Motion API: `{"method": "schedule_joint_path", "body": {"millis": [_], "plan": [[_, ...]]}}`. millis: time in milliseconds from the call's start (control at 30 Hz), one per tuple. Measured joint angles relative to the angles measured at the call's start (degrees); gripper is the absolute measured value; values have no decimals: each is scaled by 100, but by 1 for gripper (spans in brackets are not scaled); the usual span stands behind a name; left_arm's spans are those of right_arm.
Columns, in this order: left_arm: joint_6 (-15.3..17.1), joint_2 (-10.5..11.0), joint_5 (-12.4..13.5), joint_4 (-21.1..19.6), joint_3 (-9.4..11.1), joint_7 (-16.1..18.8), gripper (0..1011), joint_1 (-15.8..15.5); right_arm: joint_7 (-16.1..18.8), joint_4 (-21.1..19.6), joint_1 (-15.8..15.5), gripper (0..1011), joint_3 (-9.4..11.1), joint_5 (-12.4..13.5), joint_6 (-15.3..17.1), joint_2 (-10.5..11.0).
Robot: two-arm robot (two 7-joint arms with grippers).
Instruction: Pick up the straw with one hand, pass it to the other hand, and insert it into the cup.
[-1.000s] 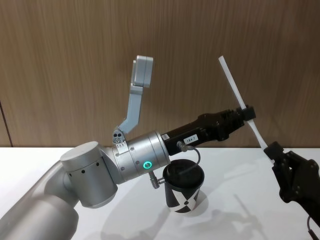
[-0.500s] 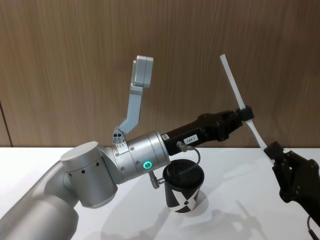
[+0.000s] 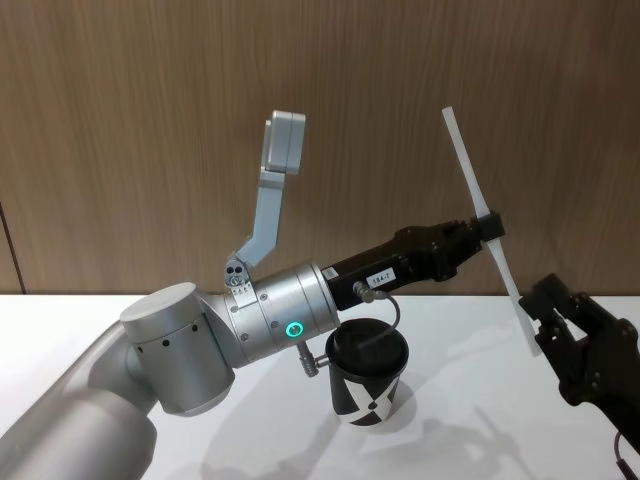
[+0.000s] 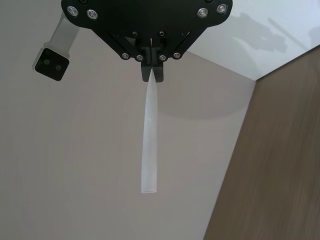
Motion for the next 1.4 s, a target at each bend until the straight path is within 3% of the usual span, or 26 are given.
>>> {"method": "schedule_joint_path", "body": {"millis": [233, 433, 800, 833, 1400], "plan": [[0, 0, 0, 0, 3, -3, 6, -1, 0, 0, 0, 425, 0, 0, 2, 0], [-22, 17, 28, -24, 18, 45, 6, 0, -1, 0, 0, 675, 0, 0, 2, 0], [-210, 120, 342, -228, 81, 540, 6, 74, -4, 0, 0, 939, -1, -1, 2, 0], [-249, 136, 409, -261, 93, 643, 6, 88, -4, 1, 0, 1000, -1, -1, 2, 0], [-645, 273, 1284, -636, 232, 1892, 6, 221, -4, 1, 0, 1001, -1, -1, 2, 0]]}}
